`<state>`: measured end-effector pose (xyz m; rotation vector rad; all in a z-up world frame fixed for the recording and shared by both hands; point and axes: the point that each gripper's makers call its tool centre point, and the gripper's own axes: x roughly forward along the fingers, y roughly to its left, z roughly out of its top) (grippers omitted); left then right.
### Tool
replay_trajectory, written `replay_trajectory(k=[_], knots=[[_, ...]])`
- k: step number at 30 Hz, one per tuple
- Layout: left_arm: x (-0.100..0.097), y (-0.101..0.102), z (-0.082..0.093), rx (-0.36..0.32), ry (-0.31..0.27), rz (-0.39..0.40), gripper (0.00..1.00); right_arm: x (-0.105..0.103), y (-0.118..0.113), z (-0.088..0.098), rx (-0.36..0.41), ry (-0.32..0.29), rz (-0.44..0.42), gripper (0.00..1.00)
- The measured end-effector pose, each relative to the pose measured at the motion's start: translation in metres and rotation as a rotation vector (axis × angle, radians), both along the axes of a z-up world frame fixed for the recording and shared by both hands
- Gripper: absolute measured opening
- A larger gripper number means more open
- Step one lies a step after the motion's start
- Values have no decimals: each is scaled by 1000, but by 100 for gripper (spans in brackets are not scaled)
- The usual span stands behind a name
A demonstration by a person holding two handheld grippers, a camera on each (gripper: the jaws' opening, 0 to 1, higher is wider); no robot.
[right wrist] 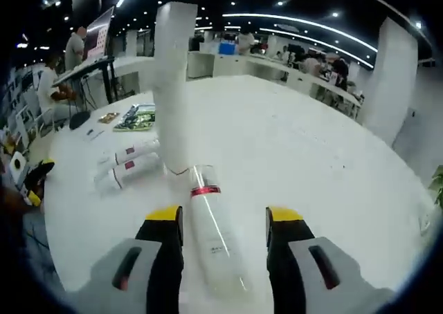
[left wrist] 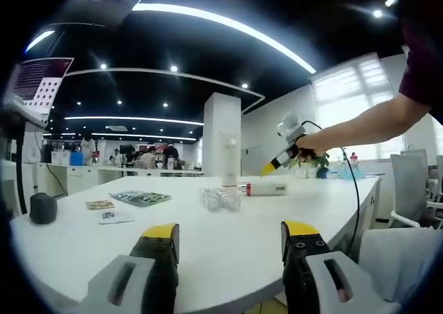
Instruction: Arrange the skincare products in the storage area until every visible bottle or jar stands upright without overlapping.
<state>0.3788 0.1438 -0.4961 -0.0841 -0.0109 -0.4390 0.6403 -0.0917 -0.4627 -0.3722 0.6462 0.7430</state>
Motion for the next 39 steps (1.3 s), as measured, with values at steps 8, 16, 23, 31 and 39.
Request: replay_trajectory(k=[8, 16, 23, 31, 39], knots=[[1, -2, -1, 18, -6, 4, 61, 0, -1, -22, -167, 127, 93, 46], [3, -2, 0, 29, -10, 0, 61, -5, 16, -38, -192, 198, 130, 42], [3, -2, -1, 31, -11, 1, 61, -4, 31, -42, -241, 183, 177, 31], [1, -1, -2, 46, -13, -4, 61, -2, 34, -56, -299, 244, 186, 29], [2, -1, -1, 48, -16, -2, 60, 1, 30, -55, -253, 253, 137, 28]])
